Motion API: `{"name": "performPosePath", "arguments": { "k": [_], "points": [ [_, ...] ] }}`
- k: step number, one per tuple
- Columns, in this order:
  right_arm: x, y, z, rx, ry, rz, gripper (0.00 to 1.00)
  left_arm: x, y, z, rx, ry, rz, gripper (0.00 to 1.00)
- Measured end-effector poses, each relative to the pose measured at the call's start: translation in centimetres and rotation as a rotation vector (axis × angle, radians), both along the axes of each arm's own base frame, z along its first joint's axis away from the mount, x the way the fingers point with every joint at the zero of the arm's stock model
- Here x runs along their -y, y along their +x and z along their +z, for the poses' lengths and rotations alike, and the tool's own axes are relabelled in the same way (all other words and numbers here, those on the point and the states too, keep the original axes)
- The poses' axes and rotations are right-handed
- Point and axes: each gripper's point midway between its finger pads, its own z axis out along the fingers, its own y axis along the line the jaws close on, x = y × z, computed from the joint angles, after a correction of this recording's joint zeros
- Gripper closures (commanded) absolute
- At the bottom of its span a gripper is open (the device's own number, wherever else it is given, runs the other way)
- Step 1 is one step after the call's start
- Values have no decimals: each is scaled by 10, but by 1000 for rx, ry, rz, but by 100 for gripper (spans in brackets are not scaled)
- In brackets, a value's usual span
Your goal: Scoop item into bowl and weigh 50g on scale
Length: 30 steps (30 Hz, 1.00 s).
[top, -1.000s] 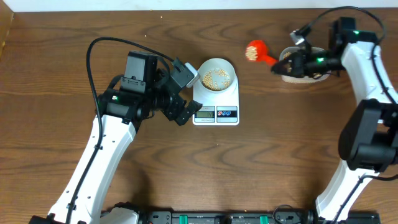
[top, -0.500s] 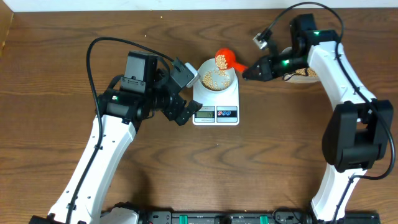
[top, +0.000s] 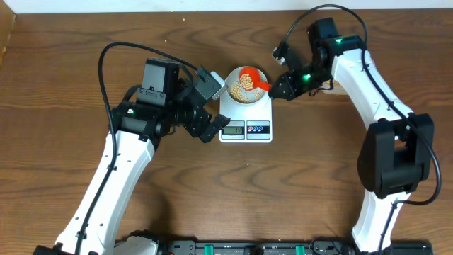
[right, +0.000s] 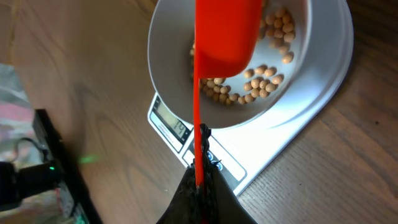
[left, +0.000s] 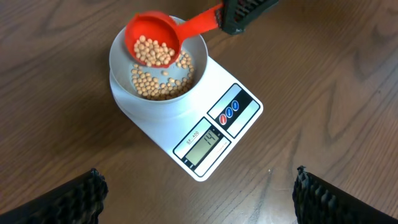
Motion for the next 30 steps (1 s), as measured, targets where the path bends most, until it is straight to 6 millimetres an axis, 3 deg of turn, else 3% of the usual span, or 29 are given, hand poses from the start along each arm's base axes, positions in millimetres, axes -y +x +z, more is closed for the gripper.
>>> {"name": "performPosePath", "arguments": {
  "k": [8, 14, 30],
  "points": [
    [0, 3, -10, 77, -158, 26, 99, 0, 0, 0, 0, 0, 0, 2],
    [-1, 10, -6, 175, -263, 38, 99, 0, 0, 0, 0, 0, 0, 2],
    [1, 17, -7, 278, -394, 80, 99, 0, 0, 0, 0, 0, 0, 2]
  ]
}}
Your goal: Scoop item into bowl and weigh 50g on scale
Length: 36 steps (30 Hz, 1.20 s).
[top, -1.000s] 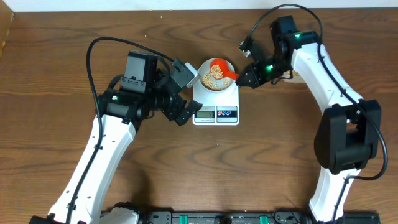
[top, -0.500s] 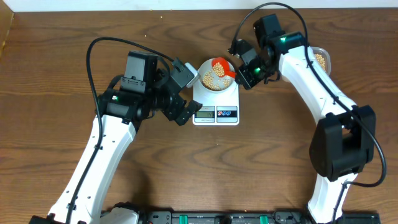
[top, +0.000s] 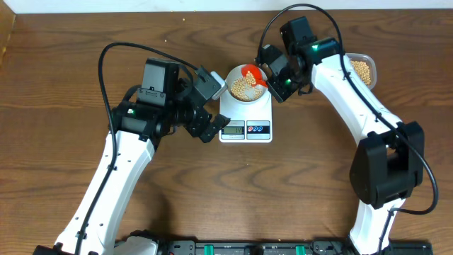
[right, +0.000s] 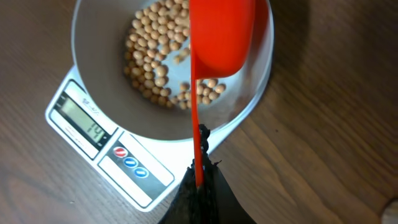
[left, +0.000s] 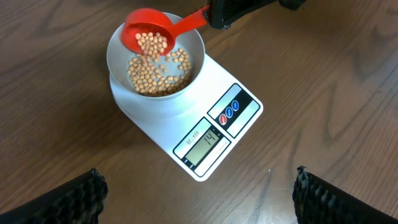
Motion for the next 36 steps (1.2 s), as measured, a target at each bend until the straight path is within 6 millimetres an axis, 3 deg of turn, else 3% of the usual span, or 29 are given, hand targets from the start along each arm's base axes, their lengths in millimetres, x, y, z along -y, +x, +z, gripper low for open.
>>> {"name": "performPosePath", "arguments": {
  "k": [19, 36],
  "points": [
    [-1, 2, -1, 43, -50, 49, 99, 0, 0, 0, 0, 0, 0, 2],
    [-20, -8, 8, 82, -62, 150, 99, 0, 0, 0, 0, 0, 0, 2]
  ]
}}
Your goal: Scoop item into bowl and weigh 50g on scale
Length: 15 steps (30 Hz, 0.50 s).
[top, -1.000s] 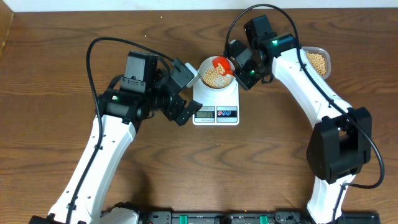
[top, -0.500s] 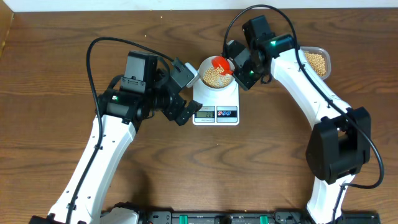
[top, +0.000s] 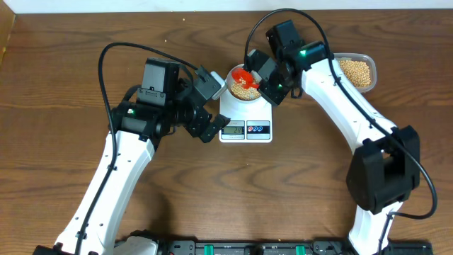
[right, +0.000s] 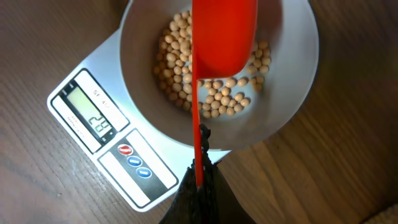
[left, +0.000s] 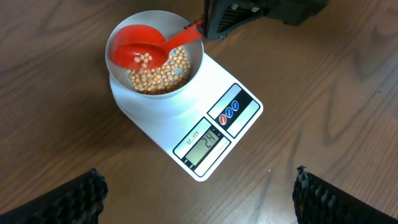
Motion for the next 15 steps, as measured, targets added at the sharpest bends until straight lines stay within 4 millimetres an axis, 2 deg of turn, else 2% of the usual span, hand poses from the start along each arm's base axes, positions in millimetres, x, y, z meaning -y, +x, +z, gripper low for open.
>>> {"name": "performPosePath", "arguments": {
  "k": [7, 15],
  "points": [
    [1, 0, 12, 33, 3, 10, 99, 0, 0, 0, 0, 0, 0, 2],
    [9, 5, 13, 71, -65, -6, 99, 0, 0, 0, 0, 0, 0, 2]
  ]
}}
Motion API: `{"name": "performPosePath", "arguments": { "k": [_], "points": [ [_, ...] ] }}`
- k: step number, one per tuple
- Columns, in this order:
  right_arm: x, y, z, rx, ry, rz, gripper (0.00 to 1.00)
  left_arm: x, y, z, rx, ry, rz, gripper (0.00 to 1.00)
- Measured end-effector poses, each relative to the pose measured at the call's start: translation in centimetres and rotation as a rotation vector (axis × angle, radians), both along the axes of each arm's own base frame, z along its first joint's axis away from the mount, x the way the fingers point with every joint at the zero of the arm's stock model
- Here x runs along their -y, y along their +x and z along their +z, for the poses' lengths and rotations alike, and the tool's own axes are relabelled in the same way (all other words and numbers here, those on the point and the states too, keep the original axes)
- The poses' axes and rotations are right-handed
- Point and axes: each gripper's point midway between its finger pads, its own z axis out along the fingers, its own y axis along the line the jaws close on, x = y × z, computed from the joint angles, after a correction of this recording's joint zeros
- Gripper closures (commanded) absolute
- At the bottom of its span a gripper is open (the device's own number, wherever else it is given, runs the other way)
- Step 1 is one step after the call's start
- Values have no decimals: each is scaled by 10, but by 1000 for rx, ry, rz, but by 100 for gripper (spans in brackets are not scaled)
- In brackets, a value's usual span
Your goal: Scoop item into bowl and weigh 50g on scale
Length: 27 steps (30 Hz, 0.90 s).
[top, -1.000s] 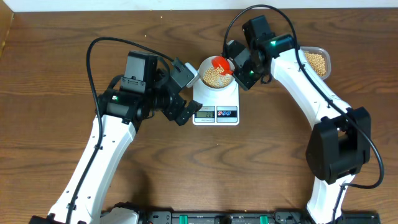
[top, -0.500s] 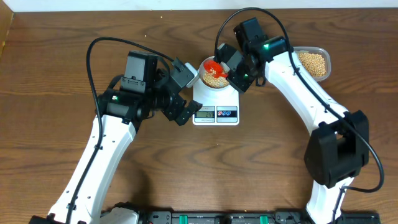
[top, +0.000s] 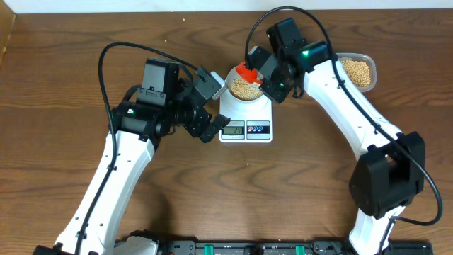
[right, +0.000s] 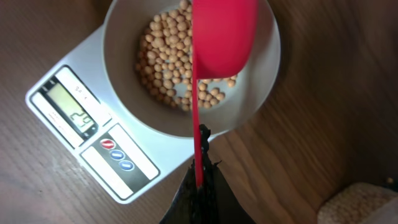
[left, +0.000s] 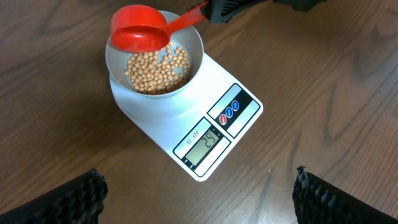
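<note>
A white bowl (top: 245, 86) of tan beans stands on the white scale (top: 245, 120), whose display (left: 205, 141) reads 24. My right gripper (right: 200, 180) is shut on the handle of a red scoop (right: 224, 34), tipped over above the bowl's far rim (left: 138, 29); its inside is hidden. My left gripper (left: 199, 193) hangs open over bare table in front of the scale, its fingers (left: 68, 198) spread wide apart with nothing between them.
A clear container (top: 356, 71) of the same beans sits at the back right, its corner showing in the right wrist view (right: 360, 202). The left arm's body (top: 159, 106) is close to the scale's left side. Cables loop over the back of the table.
The red scoop was low in the bowl with a few beans left in it; now it is raised above the rim, turned over. The display still reads 24.
The scoop was full of beans over the bowl, the scale reading 14. A second later it was tilted with beans falling and 14 still shown. Then it lay low in the bowl nearly emptied, reading 24. Now it is lifted. The left arm has stayed still.
</note>
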Motion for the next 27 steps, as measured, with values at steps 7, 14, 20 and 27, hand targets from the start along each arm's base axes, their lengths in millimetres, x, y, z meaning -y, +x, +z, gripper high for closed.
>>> {"name": "performPosePath", "arguments": {
  "k": [7, 14, 20, 27],
  "points": [
    [-2, 0, 0, 5, -1, 11, 99, 0, 0, 0, 0, 0, 0, 2],
    [-16, -9, 29, 11, 149, 88, 99, 0, 0, 0, 0, 0, 0, 2],
    [17, 10, 94, 175, 248, 29, 99, 0, 0, 0, 0, 0, 0, 2],
    [76, 45, 120, 288, 279, -127, 99, 0, 0, 0, -1, 0, 0, 2]
  ]
}}
